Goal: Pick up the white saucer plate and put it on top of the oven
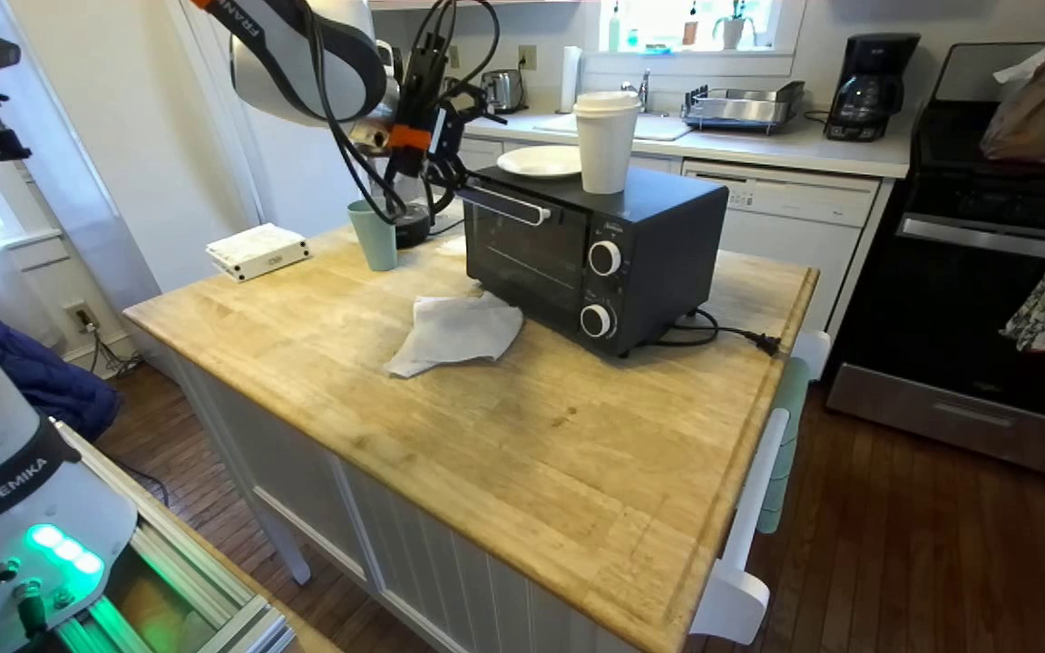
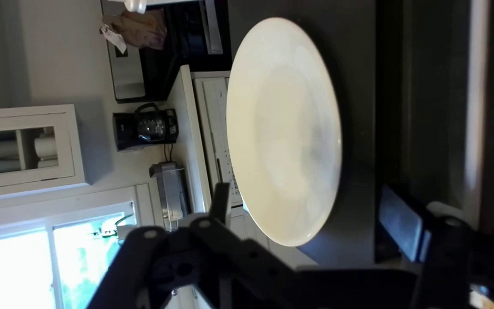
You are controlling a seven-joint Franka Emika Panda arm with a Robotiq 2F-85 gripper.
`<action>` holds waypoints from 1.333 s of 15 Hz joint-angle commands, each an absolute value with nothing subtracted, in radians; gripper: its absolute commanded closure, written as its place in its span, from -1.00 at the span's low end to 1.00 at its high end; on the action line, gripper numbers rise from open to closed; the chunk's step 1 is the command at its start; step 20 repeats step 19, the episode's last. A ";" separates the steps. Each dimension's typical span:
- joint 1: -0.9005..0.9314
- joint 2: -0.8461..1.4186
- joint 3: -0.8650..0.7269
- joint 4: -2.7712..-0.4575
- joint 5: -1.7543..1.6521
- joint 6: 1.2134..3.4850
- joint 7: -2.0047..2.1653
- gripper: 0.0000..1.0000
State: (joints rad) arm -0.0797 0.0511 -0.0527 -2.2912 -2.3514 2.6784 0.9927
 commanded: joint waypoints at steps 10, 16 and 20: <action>-0.063 -0.110 -0.060 -2.330 -2.552 3.036 1.090 -1.00; 0.214 -0.297 -0.192 -2.335 -2.515 3.259 1.008 -1.00; 0.266 -0.288 -0.214 -2.319 -2.515 3.256 1.021 -1.00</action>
